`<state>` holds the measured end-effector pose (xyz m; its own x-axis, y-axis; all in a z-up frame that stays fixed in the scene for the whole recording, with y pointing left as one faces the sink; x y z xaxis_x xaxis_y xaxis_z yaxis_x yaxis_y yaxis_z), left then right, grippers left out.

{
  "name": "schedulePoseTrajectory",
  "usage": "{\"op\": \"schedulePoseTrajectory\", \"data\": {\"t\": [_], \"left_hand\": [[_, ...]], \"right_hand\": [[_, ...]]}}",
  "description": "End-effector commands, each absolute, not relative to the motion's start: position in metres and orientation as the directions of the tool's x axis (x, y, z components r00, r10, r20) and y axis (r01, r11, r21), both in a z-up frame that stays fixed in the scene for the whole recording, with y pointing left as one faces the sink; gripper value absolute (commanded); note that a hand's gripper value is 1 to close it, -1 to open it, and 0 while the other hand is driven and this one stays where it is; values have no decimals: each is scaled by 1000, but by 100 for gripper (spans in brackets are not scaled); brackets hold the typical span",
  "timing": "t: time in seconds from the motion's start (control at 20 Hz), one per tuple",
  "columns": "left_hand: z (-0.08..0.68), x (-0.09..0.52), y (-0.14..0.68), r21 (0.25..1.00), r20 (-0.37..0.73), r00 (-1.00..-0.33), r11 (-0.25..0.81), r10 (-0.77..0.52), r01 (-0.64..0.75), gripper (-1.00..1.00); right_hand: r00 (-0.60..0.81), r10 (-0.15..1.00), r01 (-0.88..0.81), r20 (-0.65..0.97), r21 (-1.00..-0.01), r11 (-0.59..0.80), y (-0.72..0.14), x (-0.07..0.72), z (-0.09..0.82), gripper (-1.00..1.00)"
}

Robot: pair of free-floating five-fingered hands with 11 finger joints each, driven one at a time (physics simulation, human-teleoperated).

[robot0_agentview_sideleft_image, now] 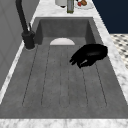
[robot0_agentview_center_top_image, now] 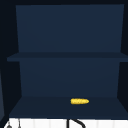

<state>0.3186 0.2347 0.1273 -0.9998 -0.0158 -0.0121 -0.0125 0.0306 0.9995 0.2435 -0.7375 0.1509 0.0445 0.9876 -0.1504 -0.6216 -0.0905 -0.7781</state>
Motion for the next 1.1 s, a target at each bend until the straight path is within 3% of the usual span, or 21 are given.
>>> {"op": "schedulePoseTrajectory", "data": {"t": [0.0, 0.55, 0.6, 0.8, 1.05], "left_hand": [[127, 319, 235, 999, -12, -1000, 31, -16, -13, 0], [127, 319, 235, 999, -12, -1000, 31, -16, -13, 0], [127, 319, 235, 999, -12, -1000, 31, -16, -13, 0], [127, 319, 235, 999, -12, -1000, 31, -16, -13, 0], [127, 319, 235, 999, -12, -1000, 31, -16, -13, 0]], "right_hand": [[65, 985, -641, -158, -763, -80, -726, 237, 151, -100], [96, 978, -624, -187, -777, -88, -712, 213, 135, -100], [106, 973, -631, -203, -770, -92, -709, 218, 134, 100], [170, 960, -527, -221, -844, -101, -704, 226, 139, 100], [218, 944, -501, -246, -859, -108, -701, 232, 153, 100]]}}
